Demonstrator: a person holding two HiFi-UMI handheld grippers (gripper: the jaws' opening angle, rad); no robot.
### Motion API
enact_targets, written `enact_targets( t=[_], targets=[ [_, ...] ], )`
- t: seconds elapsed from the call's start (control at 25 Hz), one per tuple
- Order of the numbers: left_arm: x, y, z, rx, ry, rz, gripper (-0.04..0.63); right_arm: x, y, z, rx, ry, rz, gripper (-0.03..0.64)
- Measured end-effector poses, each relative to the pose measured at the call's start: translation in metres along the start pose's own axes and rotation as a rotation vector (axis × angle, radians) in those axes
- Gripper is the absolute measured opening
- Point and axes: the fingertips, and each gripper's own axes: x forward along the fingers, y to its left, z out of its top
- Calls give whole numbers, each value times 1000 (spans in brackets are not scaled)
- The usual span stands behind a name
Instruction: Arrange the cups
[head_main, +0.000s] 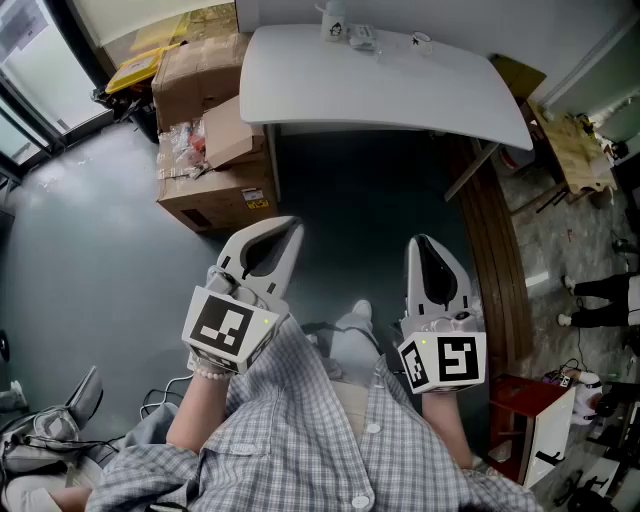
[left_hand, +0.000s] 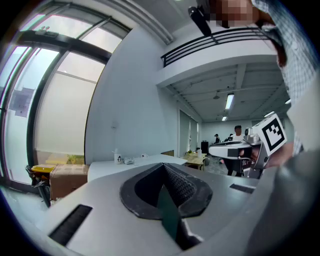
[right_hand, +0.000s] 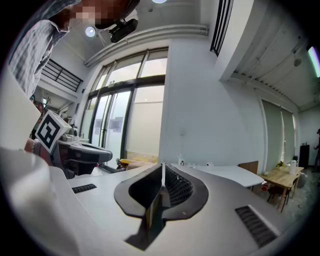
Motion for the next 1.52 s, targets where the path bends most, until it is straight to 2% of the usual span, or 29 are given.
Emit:
enact_targets(
  t=[0.96,1.52],
  targets=[
    [11,4,-5,-3,11,-13,9,8,-3,-9,3,29,-2,34],
    [63,32,2,1,37,76,9,71,-48,-10,19,13,65,34]
  ],
)
